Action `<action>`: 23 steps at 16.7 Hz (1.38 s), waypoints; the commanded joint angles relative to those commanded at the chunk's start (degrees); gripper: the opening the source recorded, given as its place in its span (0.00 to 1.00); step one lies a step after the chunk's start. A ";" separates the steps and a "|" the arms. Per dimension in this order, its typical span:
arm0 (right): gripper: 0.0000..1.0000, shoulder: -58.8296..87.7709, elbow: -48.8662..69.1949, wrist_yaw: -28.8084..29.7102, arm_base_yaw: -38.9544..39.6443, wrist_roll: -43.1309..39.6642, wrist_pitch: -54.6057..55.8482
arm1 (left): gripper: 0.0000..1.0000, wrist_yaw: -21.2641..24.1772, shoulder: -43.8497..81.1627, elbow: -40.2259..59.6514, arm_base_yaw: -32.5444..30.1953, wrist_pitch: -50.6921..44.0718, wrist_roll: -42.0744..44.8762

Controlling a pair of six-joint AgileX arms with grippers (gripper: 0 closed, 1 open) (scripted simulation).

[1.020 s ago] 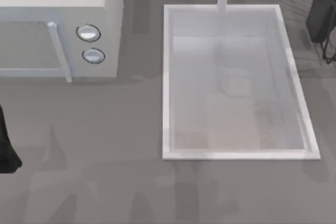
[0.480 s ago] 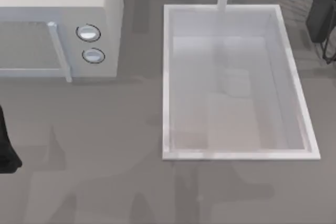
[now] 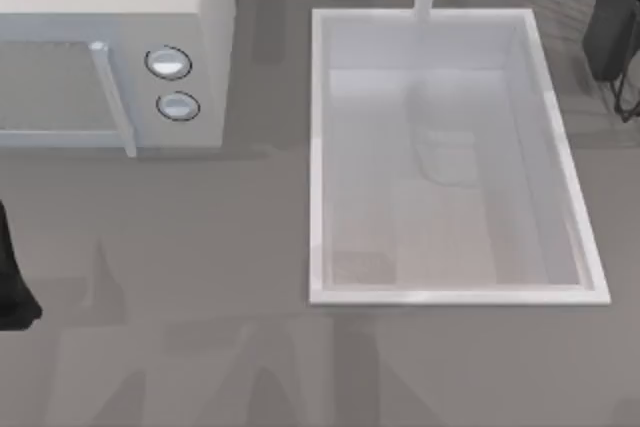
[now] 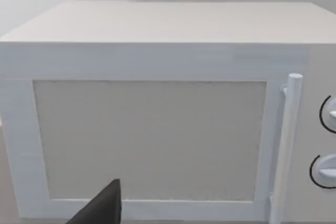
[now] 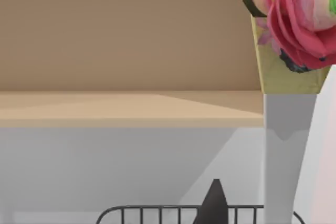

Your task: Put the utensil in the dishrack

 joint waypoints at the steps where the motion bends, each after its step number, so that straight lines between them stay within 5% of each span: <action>1: 0.00 0.00 0.00 0.00 0.00 0.00 0.00 | 1.00 0.00 0.00 0.00 0.00 0.00 0.00; 9: 0.00 6.45 -0.11 2.18 2.23 0.13 6.18 | 1.00 0.00 0.00 0.00 0.00 0.00 0.00; 19: 0.00 39.15 -7.04 15.40 14.76 -0.13 46.95 | 1.00 0.00 0.00 0.00 0.00 0.00 0.00; 23: 0.00 45.84 -9.41 19.11 18.41 -0.03 55.05 | 1.00 0.00 0.00 0.00 0.00 0.00 0.00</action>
